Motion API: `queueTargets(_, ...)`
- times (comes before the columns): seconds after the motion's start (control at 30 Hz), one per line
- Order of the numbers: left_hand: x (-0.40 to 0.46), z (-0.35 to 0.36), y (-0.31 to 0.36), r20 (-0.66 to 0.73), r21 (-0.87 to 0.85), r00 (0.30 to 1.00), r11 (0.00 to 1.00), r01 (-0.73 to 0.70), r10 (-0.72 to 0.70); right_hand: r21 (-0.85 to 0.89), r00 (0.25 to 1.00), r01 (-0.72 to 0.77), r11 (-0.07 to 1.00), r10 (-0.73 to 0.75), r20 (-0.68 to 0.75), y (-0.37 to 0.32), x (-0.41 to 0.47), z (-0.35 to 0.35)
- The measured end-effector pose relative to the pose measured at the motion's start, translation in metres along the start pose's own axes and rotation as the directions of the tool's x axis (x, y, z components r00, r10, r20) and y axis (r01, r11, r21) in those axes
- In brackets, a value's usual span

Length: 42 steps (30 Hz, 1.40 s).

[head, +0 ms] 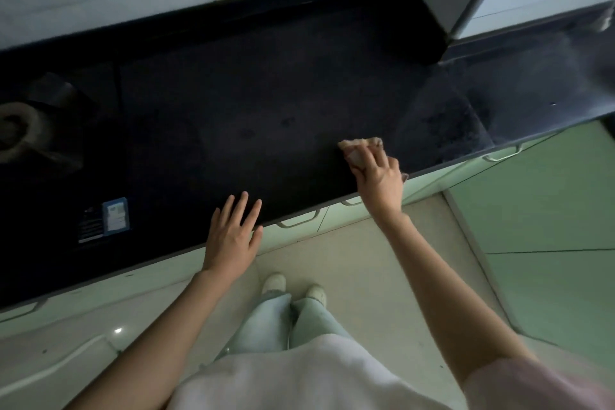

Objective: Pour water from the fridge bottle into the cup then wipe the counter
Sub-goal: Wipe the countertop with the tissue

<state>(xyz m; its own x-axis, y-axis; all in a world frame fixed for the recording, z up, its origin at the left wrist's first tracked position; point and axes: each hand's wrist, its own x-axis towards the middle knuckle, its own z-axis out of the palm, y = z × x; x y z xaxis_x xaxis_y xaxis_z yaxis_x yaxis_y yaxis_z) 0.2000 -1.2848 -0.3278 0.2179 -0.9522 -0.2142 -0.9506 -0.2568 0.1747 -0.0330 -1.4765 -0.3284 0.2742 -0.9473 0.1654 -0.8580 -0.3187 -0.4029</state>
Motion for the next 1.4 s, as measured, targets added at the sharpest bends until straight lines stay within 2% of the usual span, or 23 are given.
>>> queueTargets(0.13,0.003,-0.003,-0.001,-0.004,0.029,1.0,0.999,-0.016,0.016,0.011,0.994,0.105,0.994,-0.105,0.008,-0.04,-0.055,0.017)
queueTargets(0.33,0.005,-0.005,-0.01,-0.015,0.034,0.995,0.995,-0.095,0.095,0.068,0.999,-0.009,0.998,0.005,0.054,-0.059,-0.069,0.012)
queueTargets(0.5,0.009,-0.01,-0.021,-0.066,0.042,0.983,0.985,-0.167,0.169,0.056,0.997,-0.032,0.998,0.028,0.072,-0.072,-0.072,-0.004)
queueTargets(0.77,0.013,-0.034,-0.021,-0.163,0.005,0.978,0.991,-0.131,0.13,0.084,0.996,0.064,0.994,-0.069,0.054,-0.086,-0.058,-0.033)
queueTargets(0.93,0.006,-0.044,-0.01,-0.237,-0.001,0.971,0.999,-0.039,0.038,0.116,0.98,0.177,0.977,-0.186,0.069,-0.085,-0.042,-0.051)
queueTargets(1.13,-0.031,-0.048,-0.004,-0.312,-0.065,0.933,0.983,0.17,-0.182,0.163,0.925,0.335,0.928,-0.356,0.129,-0.102,-0.03,-0.053)
queueTargets(1.23,-0.062,-0.049,-0.01,-0.337,-0.107,0.886,0.948,0.301,-0.319,0.219,0.859,0.457,0.862,-0.492,0.144,-0.124,-0.034,-0.044)
queueTargets(1.4,-0.129,-0.04,-0.04,-0.374,-0.118,0.785,0.865,0.488,-0.494,0.317,0.708,0.622,0.716,-0.687,0.164,-0.182,-0.059,-0.023)
